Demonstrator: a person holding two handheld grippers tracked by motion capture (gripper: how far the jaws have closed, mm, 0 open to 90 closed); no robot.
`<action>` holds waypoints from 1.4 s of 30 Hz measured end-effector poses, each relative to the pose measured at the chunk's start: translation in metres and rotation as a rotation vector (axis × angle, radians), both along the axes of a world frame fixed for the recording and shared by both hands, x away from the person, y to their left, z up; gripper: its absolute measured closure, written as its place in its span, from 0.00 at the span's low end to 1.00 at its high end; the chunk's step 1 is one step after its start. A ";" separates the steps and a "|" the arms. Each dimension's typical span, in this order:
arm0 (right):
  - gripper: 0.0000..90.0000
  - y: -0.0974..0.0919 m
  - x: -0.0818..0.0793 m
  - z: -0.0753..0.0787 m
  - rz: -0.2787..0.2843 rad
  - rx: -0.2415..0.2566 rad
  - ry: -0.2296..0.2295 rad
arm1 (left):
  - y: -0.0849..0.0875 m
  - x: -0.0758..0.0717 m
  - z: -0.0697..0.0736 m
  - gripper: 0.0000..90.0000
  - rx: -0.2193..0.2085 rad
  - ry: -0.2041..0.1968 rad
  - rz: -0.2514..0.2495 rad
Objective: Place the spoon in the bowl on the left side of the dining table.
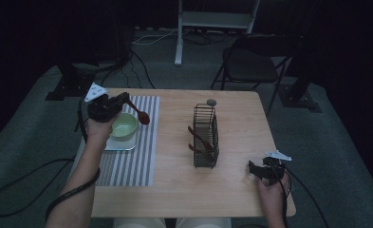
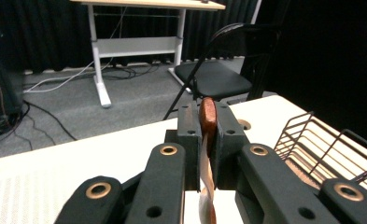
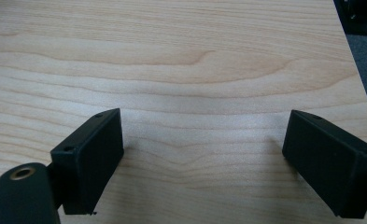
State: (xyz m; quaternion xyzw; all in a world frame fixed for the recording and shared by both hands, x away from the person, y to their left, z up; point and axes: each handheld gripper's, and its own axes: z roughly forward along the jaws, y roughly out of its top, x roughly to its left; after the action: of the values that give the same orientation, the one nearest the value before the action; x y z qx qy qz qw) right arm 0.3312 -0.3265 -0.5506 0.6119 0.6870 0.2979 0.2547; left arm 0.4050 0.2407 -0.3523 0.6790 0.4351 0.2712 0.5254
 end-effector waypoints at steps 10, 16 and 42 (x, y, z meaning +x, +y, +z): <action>0.13 0.000 0.000 0.000 0.000 0.000 0.000 | 0.028 -0.007 -0.009 0.93 0.049 0.000 0.080; 0.13 0.000 0.000 0.000 0.001 -0.001 -0.001 | 0.044 -0.009 -0.022 0.93 0.041 0.020 0.123; 0.13 0.000 0.000 0.000 0.001 0.000 0.000 | 0.068 -0.043 -0.091 0.93 -0.033 0.064 0.222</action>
State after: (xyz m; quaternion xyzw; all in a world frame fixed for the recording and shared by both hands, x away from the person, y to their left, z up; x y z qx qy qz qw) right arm 0.3313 -0.3265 -0.5506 0.6117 0.6872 0.2978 0.2548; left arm 0.3618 0.3082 -0.4432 0.6262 0.5286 0.2987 0.4891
